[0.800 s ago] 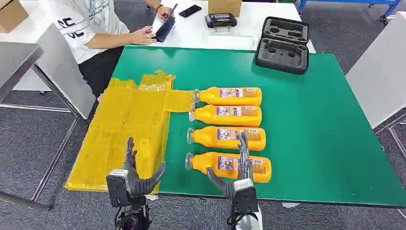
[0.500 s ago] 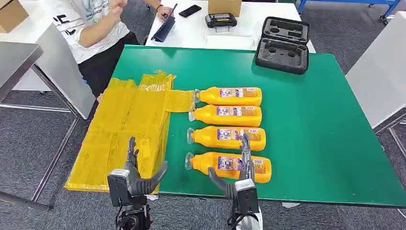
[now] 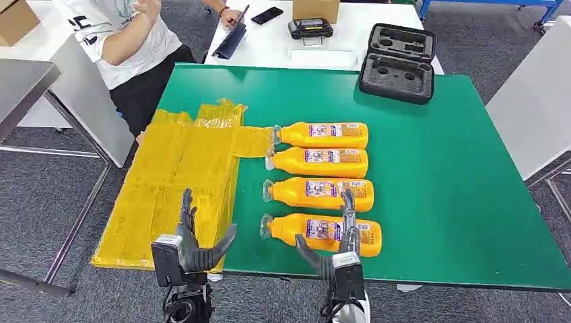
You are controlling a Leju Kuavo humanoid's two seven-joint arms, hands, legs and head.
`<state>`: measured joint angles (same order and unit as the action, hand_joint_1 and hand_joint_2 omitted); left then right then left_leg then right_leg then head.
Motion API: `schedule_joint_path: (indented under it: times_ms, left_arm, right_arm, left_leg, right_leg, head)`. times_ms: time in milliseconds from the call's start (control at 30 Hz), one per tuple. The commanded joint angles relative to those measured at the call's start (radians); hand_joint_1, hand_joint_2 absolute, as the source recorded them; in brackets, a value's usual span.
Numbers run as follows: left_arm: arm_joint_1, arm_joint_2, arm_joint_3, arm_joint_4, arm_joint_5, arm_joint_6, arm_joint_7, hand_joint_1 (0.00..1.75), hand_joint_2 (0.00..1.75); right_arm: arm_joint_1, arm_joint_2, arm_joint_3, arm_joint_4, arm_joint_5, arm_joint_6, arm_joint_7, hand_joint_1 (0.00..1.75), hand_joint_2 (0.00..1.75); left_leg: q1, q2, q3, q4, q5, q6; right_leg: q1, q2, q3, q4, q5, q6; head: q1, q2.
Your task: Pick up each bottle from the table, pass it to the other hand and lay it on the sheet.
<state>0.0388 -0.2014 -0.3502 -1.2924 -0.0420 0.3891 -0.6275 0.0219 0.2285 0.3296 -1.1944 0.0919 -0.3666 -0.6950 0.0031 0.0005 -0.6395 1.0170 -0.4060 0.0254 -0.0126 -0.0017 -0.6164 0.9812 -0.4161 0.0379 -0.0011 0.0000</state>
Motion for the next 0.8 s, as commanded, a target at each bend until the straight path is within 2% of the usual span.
schedule_joint_path:
  times_ms: [33,133,167,267,300,367,400,433,600,633,667,700,733,767,800]
  left_arm:
    - [-0.035,0.015,-0.002,0.044,-0.003,-0.006,0.001,0.00,1.75]
    - [-0.047,0.020,0.003,0.041,-0.034,0.009,-0.016,0.00,1.75]
    - [-0.055,0.027,-0.008,0.042,-0.091,0.044,-0.035,0.00,1.75]
    - [-0.075,0.023,-0.021,0.047,-0.143,0.057,-0.034,0.00,1.75]
    - [-0.078,0.020,-0.022,0.048,-0.145,0.055,-0.034,0.00,1.75]
    - [-0.075,0.009,-0.014,0.049,-0.144,0.044,-0.034,0.00,1.75]
    - [-0.074,0.007,-0.011,0.048,-0.143,0.041,-0.034,0.00,1.75]
    - [-0.076,0.001,-0.001,0.047,-0.142,0.038,-0.036,0.00,1.75]
    - [-0.078,0.002,0.005,0.047,-0.142,0.036,-0.036,0.00,1.75]
    - [-0.081,-0.002,0.012,0.050,-0.134,0.031,-0.043,0.00,1.75]
    - [-0.085,-0.003,0.014,0.052,-0.134,0.030,-0.043,0.00,1.75]
    - [-0.089,-0.007,0.023,0.051,-0.129,0.026,-0.044,0.00,1.75]
    - [-0.088,-0.010,0.029,0.048,-0.129,0.024,-0.044,0.00,1.75]
    - [-0.082,-0.012,0.036,0.038,-0.129,0.019,-0.044,0.00,1.75]
    - [-0.078,-0.012,0.040,0.033,-0.129,0.017,-0.044,0.00,1.75]
  right_arm:
    - [-0.028,-0.044,0.042,0.021,-0.005,-0.014,-0.003,0.00,1.75]
    - [-0.037,-0.061,0.055,0.003,0.011,-0.026,-0.003,0.00,1.75]
    - [-0.040,-0.066,0.055,-0.008,0.025,-0.034,-0.003,0.00,1.75]
    - [-0.053,-0.078,0.051,-0.035,0.069,-0.038,0.004,0.00,1.75]
    - [-0.053,-0.083,0.053,-0.046,0.087,-0.038,0.015,0.00,1.75]
    - [-0.044,-0.119,0.063,-0.122,0.212,-0.018,0.110,0.00,1.75]
    - [-0.040,-0.122,0.053,-0.142,0.221,-0.006,0.124,0.00,1.75]
    - [-0.049,-0.149,0.067,-0.156,0.293,0.002,0.177,0.00,1.75]
    - [-0.047,-0.151,0.058,-0.160,0.295,0.008,0.182,0.00,1.75]
    - [-0.060,-0.172,0.080,-0.146,0.360,0.009,0.224,0.00,1.75]
    - [-0.059,-0.174,0.079,-0.154,0.363,0.010,0.228,0.00,1.75]
    - [-0.068,-0.197,0.093,-0.150,0.409,0.045,0.287,0.00,1.75]
    - [-0.072,-0.206,0.093,-0.158,0.439,0.049,0.312,0.00,1.75]
    - [-0.092,-0.227,0.096,-0.141,0.468,0.087,0.353,0.00,1.75]
    - [-0.097,-0.229,0.086,-0.139,0.469,0.090,0.356,0.00,1.75]
  left_leg:
    - [0.000,0.000,0.006,-0.001,-0.002,-0.001]
    - [0.001,0.000,0.008,-0.001,-0.003,-0.002]
    - [0.000,0.000,0.003,-0.001,-0.001,-0.001]
    - [0.000,-0.001,0.002,-0.001,0.000,-0.001]
    - [0.001,-0.001,0.008,-0.001,-0.003,-0.002]
    - [0.000,-0.001,0.001,-0.001,0.000,0.000]
    - [0.000,-0.001,0.007,-0.001,-0.003,-0.001]
    - [0.000,-0.001,0.003,-0.001,-0.001,-0.001]
    - [0.000,-0.001,0.003,-0.001,-0.001,0.000]
    - [0.000,-0.001,0.008,-0.001,-0.004,-0.001]
    - [0.000,0.000,0.004,-0.001,-0.001,-0.001]
    - [0.000,0.000,0.008,-0.001,-0.003,-0.001]
    - [0.000,-0.001,0.002,-0.001,0.000,0.000]
    - [0.000,-0.001,0.005,-0.001,-0.002,-0.001]
    - [0.000,-0.001,0.003,0.000,-0.001,-0.001]
  right_leg:
    - [0.001,0.000,0.006,-0.001,-0.002,-0.002]
    - [0.001,0.001,0.008,-0.001,-0.003,-0.002]
    - [0.000,0.000,0.003,-0.001,-0.001,-0.001]
    - [0.000,-0.001,0.002,-0.001,0.000,-0.001]
    - [0.001,-0.001,0.008,-0.001,-0.003,-0.002]
    - [0.000,-0.001,0.001,0.000,0.000,-0.001]
    - [0.001,-0.001,0.008,-0.001,-0.003,-0.002]
    - [0.000,-0.001,0.003,0.000,-0.001,-0.001]
    - [0.000,-0.001,0.003,-0.001,-0.001,-0.001]
    - [0.001,-0.001,0.009,-0.001,-0.003,-0.002]
    - [0.000,0.000,0.004,-0.001,-0.001,-0.001]
    - [0.000,0.000,0.008,-0.001,-0.002,-0.001]
    - [0.000,-0.001,0.003,-0.001,0.000,-0.001]
    - [0.000,0.000,0.006,-0.001,-0.001,-0.001]
    - [0.000,-0.001,0.004,-0.001,-0.001,-0.001]
  head:
    - [0.000,0.000]
    - [0.000,0.000]
    - [0.000,0.000]
    - [0.000,0.000]
    - [0.000,0.000]
    - [0.000,0.000]
    - [0.000,0.000]
    - [0.000,0.000]
    - [0.000,0.000]
    - [0.000,0.000]
    - [0.000,0.000]
    - [0.000,0.000]
    - [0.000,0.000]
    - [-0.001,0.000]
    - [0.000,0.000]
